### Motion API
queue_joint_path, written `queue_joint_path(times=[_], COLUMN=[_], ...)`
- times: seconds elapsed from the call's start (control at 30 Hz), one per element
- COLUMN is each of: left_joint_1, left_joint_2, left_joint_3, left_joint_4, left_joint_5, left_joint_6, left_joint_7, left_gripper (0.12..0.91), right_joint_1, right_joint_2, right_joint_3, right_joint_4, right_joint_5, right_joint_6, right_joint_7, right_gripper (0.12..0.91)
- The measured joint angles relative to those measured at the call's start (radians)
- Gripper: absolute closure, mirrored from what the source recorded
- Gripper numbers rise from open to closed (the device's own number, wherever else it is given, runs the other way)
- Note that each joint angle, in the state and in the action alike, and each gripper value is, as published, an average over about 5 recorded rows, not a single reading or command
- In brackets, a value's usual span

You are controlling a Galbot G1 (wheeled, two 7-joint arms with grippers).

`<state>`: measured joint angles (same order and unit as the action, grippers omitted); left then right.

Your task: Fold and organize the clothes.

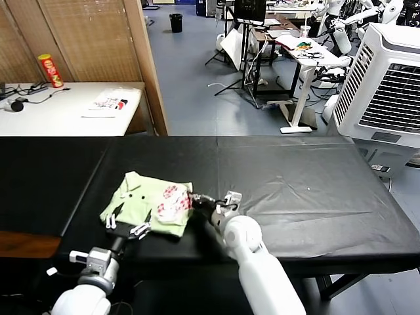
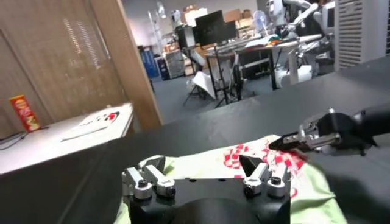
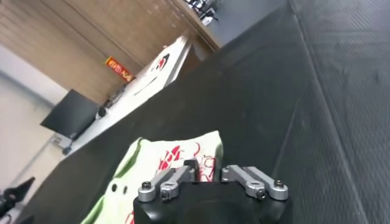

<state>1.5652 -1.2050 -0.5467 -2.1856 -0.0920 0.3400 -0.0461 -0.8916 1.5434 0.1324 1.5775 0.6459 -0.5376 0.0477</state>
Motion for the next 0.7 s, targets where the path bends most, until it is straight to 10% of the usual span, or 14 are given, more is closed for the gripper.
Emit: queue_joint_path(times=[0.4,0.7], left_joint_1=[0.0,-0.018], left_joint_2=[-0.029,-0.037], left_joint_3=[-0.005,0.006], left_joint_4=[0.023,0.048], left_joint_5=[-0.005,-0.031], left_joint_6=[-0.015,-0.035], left_joint_7=[-0.001,-0.001], left_gripper=[0.232,0.232], right_joint_1=[0.128,0.052], right_joint_2=[-0.157,-0.257], right_joint_3=[-0.04,0.007], right_joint_4=[-0.121,-0.049], right_joint_5=[-0.445,-0.573], right_joint_6=[0.154,0.35], right_joint_7=[-0.273,-0.309], right_gripper=[0.856,0.466])
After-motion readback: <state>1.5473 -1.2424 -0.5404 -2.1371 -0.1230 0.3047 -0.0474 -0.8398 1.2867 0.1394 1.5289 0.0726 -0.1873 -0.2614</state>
